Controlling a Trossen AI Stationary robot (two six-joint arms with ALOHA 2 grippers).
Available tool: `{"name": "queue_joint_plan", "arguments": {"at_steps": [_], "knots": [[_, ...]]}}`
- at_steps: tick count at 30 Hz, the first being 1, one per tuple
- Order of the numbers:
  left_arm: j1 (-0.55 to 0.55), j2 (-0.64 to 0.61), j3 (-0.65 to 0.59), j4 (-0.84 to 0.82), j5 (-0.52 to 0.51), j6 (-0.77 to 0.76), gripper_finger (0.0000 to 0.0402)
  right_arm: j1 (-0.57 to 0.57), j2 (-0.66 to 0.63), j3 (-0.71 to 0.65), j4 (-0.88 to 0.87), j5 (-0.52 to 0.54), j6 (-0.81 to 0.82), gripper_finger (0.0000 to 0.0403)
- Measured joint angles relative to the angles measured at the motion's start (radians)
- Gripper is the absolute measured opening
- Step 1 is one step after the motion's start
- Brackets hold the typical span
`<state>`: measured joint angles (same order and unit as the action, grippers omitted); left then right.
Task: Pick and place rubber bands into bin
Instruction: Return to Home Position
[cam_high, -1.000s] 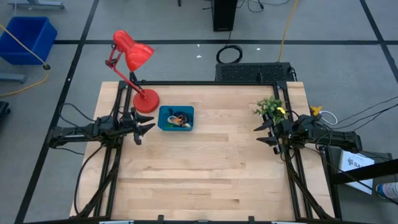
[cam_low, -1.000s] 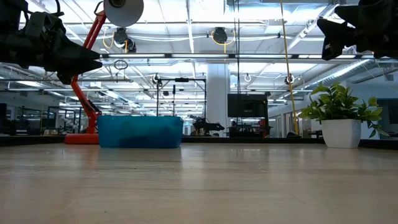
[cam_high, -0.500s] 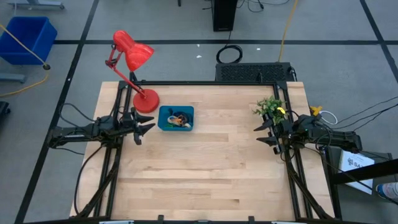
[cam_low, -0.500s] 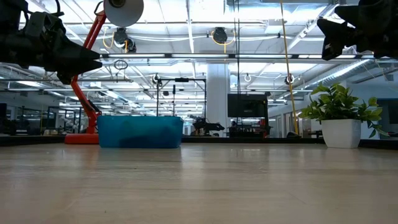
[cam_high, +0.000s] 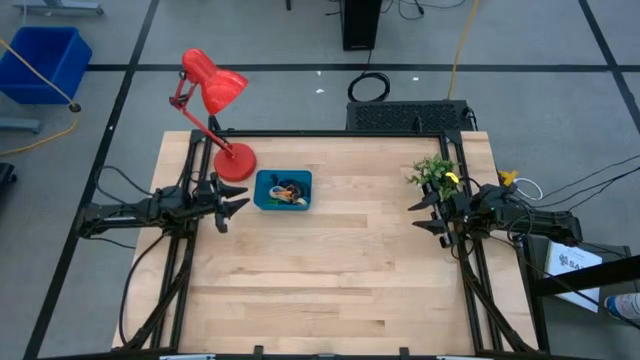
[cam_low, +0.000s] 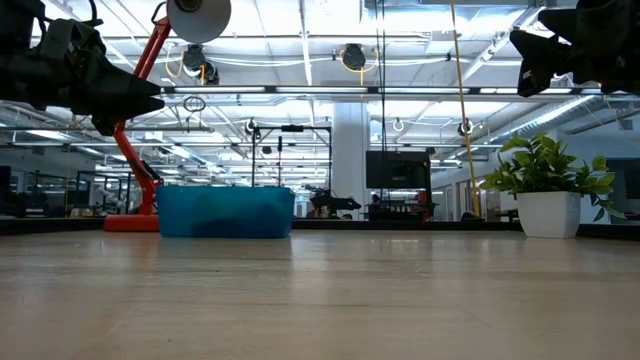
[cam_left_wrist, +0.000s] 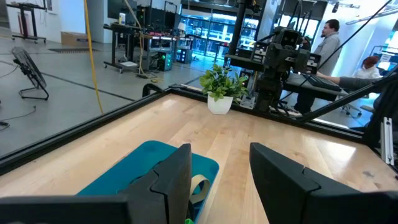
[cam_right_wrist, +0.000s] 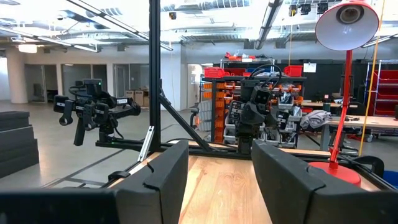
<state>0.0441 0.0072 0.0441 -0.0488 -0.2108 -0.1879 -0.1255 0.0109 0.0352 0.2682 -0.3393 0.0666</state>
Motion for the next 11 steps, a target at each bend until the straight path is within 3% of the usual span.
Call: {"name": "queue_joint_plan", "arguments": {"at_steps": [11], "knots": [[0.000,0.000,0.000,0.000,0.000,0.000,0.0170,0.000,0.000,0.000,0.000,0.000,0.000,0.0171]]}}
